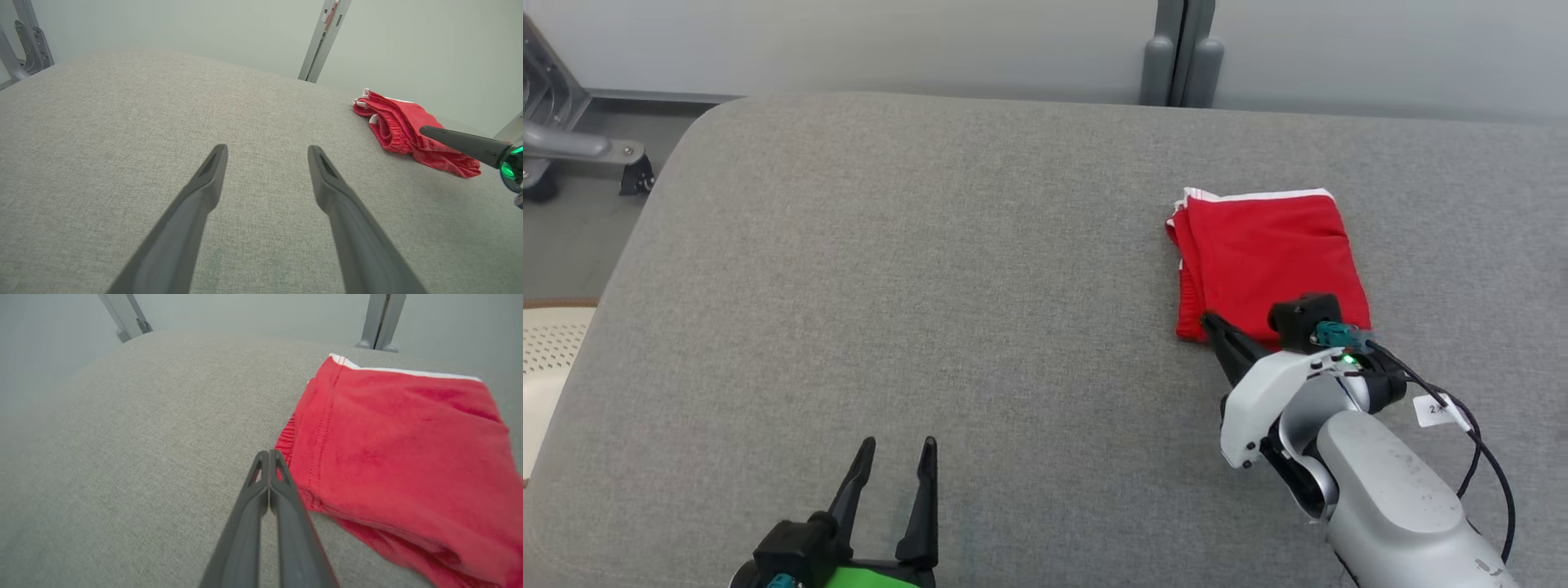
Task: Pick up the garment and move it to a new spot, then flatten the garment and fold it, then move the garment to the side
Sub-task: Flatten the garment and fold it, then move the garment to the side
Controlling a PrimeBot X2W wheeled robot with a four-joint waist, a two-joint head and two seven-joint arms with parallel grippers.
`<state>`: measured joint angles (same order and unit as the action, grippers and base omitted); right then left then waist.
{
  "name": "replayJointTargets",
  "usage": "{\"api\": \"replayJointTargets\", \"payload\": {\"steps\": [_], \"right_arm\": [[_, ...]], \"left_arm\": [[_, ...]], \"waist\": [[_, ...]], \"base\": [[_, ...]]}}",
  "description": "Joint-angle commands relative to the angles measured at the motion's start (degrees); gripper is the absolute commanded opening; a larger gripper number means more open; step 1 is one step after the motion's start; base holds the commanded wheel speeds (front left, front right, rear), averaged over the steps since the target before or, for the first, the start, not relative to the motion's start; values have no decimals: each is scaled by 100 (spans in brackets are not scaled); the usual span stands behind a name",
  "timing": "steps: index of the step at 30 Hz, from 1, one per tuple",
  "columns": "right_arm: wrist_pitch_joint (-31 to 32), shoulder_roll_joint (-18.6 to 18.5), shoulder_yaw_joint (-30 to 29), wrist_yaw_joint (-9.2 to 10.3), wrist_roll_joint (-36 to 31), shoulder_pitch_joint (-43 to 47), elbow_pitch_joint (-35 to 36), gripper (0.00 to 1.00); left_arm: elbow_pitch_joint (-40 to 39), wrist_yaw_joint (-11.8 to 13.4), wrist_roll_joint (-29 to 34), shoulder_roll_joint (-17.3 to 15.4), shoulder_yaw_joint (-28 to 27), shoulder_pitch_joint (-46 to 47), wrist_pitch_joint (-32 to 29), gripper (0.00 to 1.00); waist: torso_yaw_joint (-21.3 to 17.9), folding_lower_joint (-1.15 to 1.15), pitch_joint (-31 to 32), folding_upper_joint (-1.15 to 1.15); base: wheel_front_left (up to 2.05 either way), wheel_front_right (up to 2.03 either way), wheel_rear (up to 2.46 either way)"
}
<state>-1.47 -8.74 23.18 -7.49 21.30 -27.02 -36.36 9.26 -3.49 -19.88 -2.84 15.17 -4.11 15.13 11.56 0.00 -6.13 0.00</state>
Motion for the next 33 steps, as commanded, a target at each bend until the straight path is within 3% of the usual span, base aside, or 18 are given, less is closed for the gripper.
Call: {"api": "replayJointTargets", "payload": {"steps": [1, 3, 5, 6, 7, 8, 13, 18, 26, 33], "right_arm": [[-164, -75, -42, 1, 24, 147, 107, 0], [-328, -171, -134, 2, 26, 266, 234, 0], [-587, -328, -301, 2, -106, 407, 436, 47], [-676, -406, -393, 2, -182, 497, 512, 59], [-777, -487, -539, 2, -251, 616, 614, 96], [-852, -560, -719, 2, -308, 721, 679, 100], [-1208, -840, -1534, 1, -659, 1422, 1227, 100], [-1349, -976, -1899, 5, -765, 2198, 1642, 100], [-1372, -505, -2475, 5, -1076, 3257, 2338, 100], [-1373, -212, -2544, 5, -1170, 3644, 2570, 100]], "left_arm": [[-22, 49, 90, -13, -92, -136, -1, 100], [-50, 69, 111, -13, -198, -215, -1, 100], [-82, 88, 162, -13, -340, -322, -1, 100], [-87, 90, 191, -13, -388, -373, -1, 100], [-118, 83, 246, -13, -448, -393, -1, 100], [-122, 76, 305, -13, -496, -406, -1, 100], [-195, 102, 426, -13, -745, -521, -1, 100], [-212, 116, 551, -12, -949, -656, -1, 100], [-304, 120, 562, -12, -1049, -805, 0, 100], [-364, 178, 491, -12, -1041, -831, -1, 100]], "waist": [[-285, 0, 320, 0], [-381, 0, 460, 0], [-499, 0, 609, 0], [-540, 0, 657, 0], [-574, 0, 685, 0], [-593, 0, 708, 0], [-648, 0, 803, 0], [-674, 0, 893, 0], [-676, 0, 980, 0], [-708, 0, 998, 0]], "base": [[0, 0, 0], [0, 0, 0], [0, 0, 0], [0, 0, 0], [0, 0, 0], [0, 0, 0], [0, 0, 0], [0, 0, 0], [0, 0, 0], [0, 0, 0]]}}
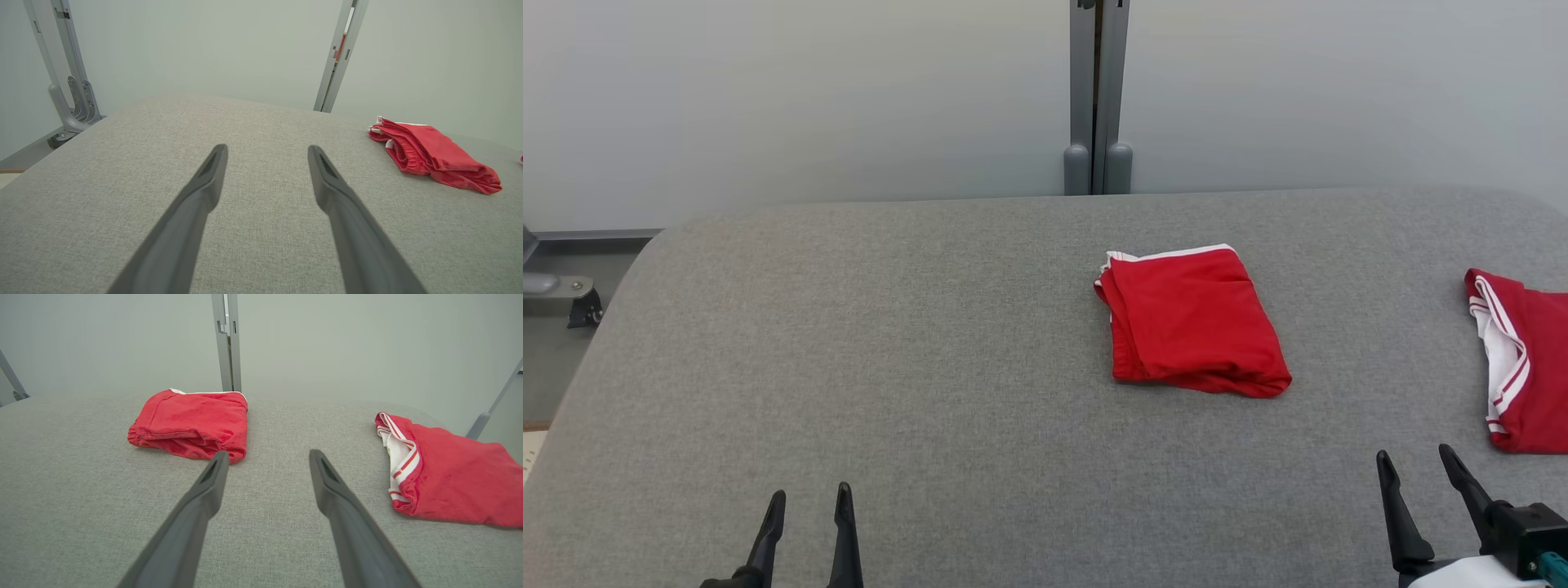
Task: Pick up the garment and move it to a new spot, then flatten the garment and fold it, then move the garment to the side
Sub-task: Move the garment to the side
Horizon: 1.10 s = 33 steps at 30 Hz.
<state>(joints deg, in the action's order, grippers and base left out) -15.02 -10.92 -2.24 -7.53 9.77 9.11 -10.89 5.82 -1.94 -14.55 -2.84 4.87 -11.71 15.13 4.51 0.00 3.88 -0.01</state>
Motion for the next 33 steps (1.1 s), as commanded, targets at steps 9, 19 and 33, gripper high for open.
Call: {"api": "replayJointTargets", "payload": {"steps": [9, 19, 33], "right_arm": [[-18, 25, -82, 9, -4, -134, 19, 100], [1103, -17, -141, 10, 933, -2097, -765, 100], [3842, 84, -816, 9, -41, -4889, -2828, 100]], "left_arm": [[-5, -25, -69, -12, 23, 9, -1, 100], [31, -191, -36, -12, 314, 448, -1, 100], [232, -459, -196, -12, 850, 1392, -1, 100]], "waist": [[4, 0, -87, 1], [233, 0, -859, 1], [1129, 0, -2033, 1]], "base": [[0, 0, 0], [0, 0, 0], [0, 0, 0]]}}
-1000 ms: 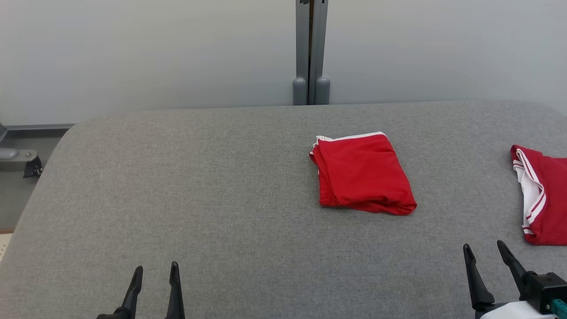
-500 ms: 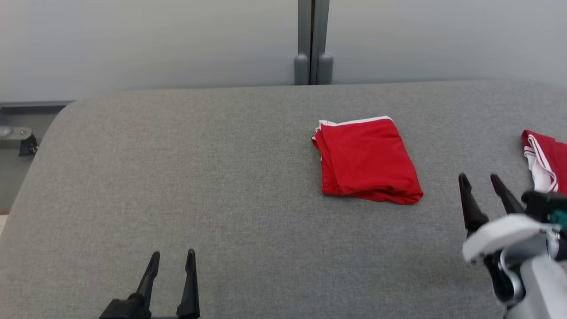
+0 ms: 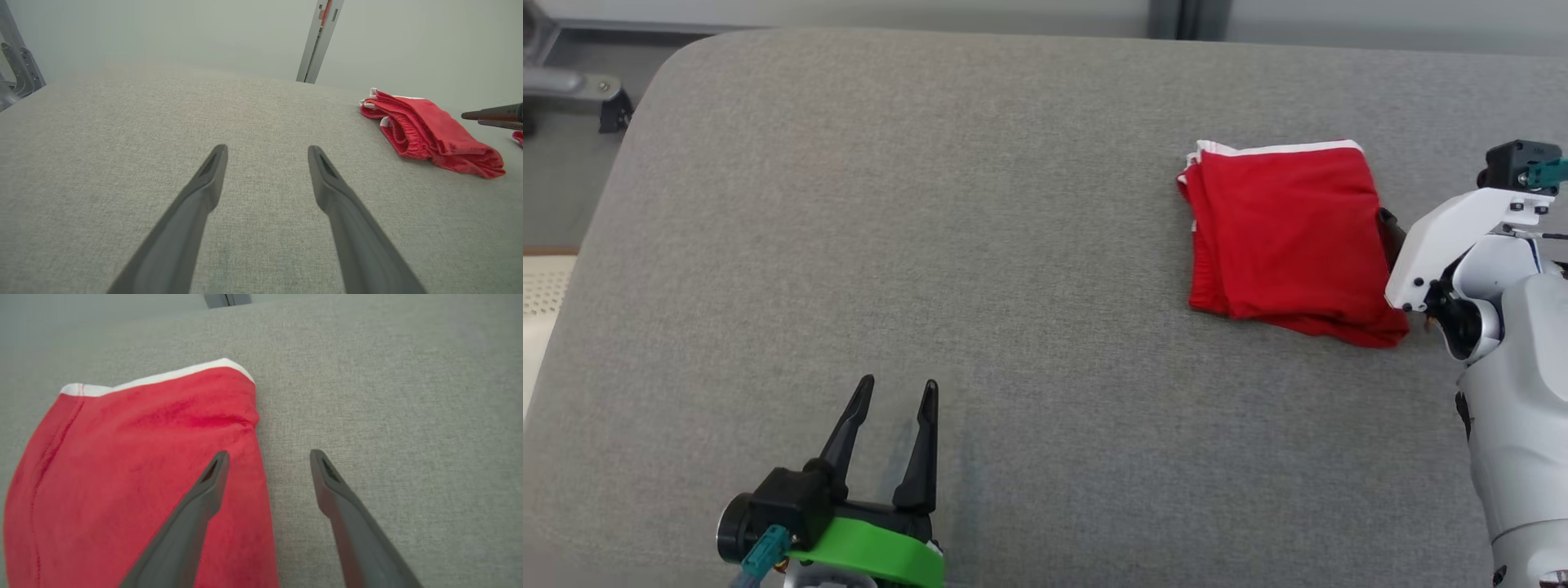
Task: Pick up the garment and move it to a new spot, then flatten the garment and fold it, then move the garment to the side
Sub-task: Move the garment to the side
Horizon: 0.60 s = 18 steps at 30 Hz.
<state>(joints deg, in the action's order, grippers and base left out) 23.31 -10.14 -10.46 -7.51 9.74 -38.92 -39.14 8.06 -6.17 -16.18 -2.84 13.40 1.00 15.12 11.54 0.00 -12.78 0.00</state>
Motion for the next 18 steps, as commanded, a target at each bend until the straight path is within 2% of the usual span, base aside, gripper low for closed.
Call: {"api": "replayJointTargets", "payload": {"steps": [1, 9, 10, 11, 14, 18], "right_arm": [[10, 14, -18, 5, -123, -117, -120, 100], [-14, 28, -458, 7, -414, -225, -819, 100], [-15, 52, -464, 6, -419, -231, -872, 68], [-76, 80, -487, 6, -404, -258, -889, 0], [-323, 211, -523, 7, -276, -468, -821, 0], [-480, 247, -312, 6, -126, -643, -676, 0]], "left_arm": [[19, -31, -26, -12, 0, 129, 0, 100], [0, -60, -8, -12, 26, 205, 0, 100], [-10, -61, -16, -12, 20, 205, 1, 100], [-18, -60, -24, -12, 18, 204, 0, 100], [-78, -17, -71, -12, -59, 188, 0, 100], [-135, -28, -15, -12, -138, 178, 0, 100]], "waist": [[462, 0, -370, 0], [536, 0, -398, 0], [513, 0, -404, 0], [480, 0, -415, 0], [249, 0, -469, 0], [-293, 0, -530, 0]], "base": [[0, 0, 0], [0, 0, 0], [0, 0, 0], [0, 0, 0], [0, 0, 0], [0, 0, 0]]}}
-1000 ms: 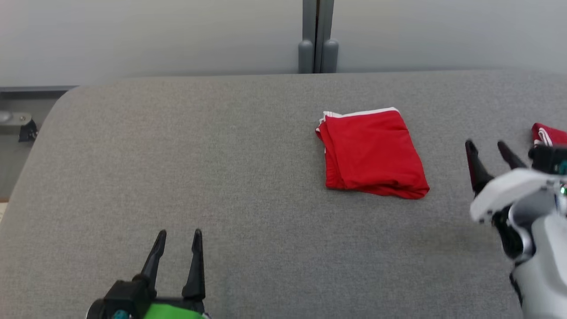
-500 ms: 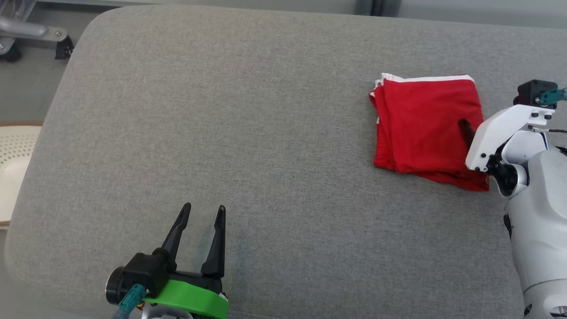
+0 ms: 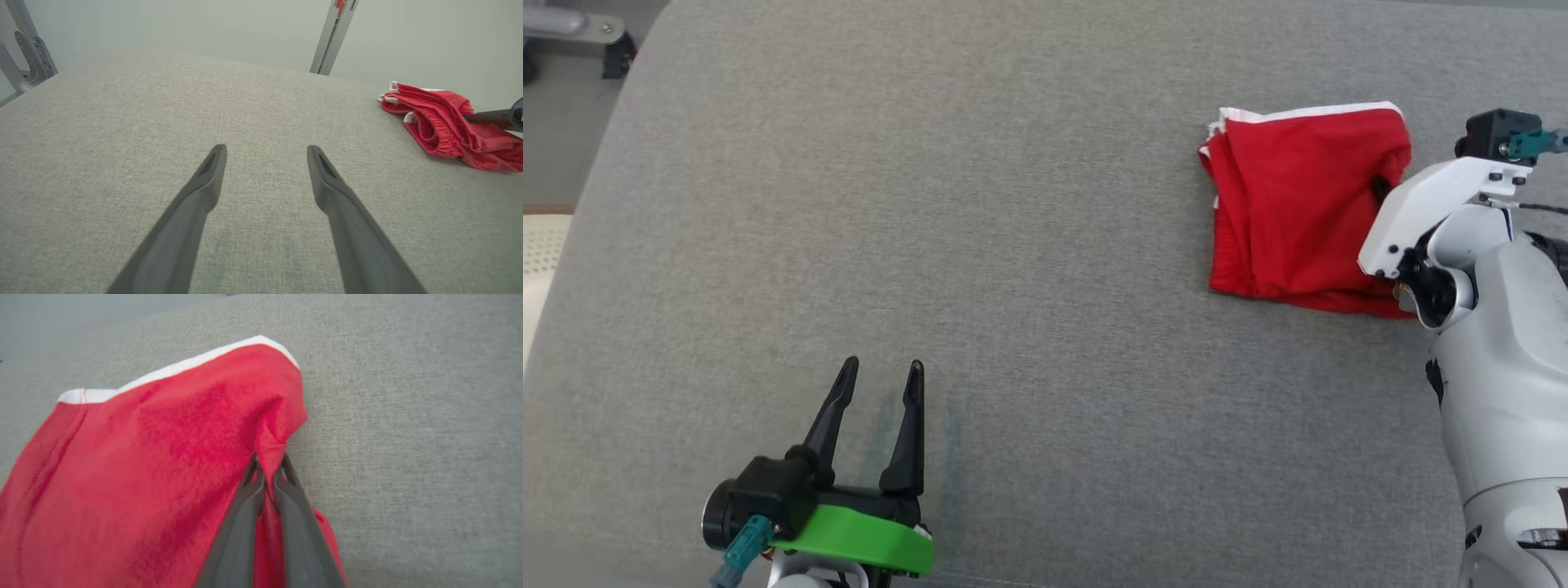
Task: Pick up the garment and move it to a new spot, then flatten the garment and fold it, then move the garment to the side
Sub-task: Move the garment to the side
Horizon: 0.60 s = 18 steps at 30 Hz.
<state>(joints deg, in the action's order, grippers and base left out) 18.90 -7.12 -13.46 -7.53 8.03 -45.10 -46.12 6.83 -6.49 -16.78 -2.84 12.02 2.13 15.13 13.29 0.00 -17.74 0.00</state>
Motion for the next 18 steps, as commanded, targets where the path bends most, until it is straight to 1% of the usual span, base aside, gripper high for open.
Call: {"api": "replayJointTargets", "payload": {"steps": [1, 7, 10, 14, 18], "right_arm": [[-53, -46, 87, 9, 90, -50, 63, 0], [-20, -330, 322, 9, 369, -11, 483, 0], [49, -548, 304, 9, 409, 46, 732, 0], [157, -788, -30, 9, 355, 56, 1046, 0], [449, -909, -338, 9, 225, -165, 1280, 0]], "left_arm": [[-22, -4, 77, -13, -42, 62, -1, 100], [-73, -63, 242, -13, -105, 194, -1, 100], [-72, -85, 359, -18, -113, 282, -1, 100], [-10, -103, 421, -103, -10, 448, -1, 100], [-20, -104, 356, -271, 115, 591, -1, 100]], "waist": [[-668, 0, -36, 0], [-1653, 0, -120, 0], [-1968, 0, -238, 0], [-2130, 0, -442, 0], [-2122, 0, -662, 0]], "base": [[0, 0, 0], [0, 0, 0], [0, 0, 0], [0, 0, 0], [0, 0, 0]]}}
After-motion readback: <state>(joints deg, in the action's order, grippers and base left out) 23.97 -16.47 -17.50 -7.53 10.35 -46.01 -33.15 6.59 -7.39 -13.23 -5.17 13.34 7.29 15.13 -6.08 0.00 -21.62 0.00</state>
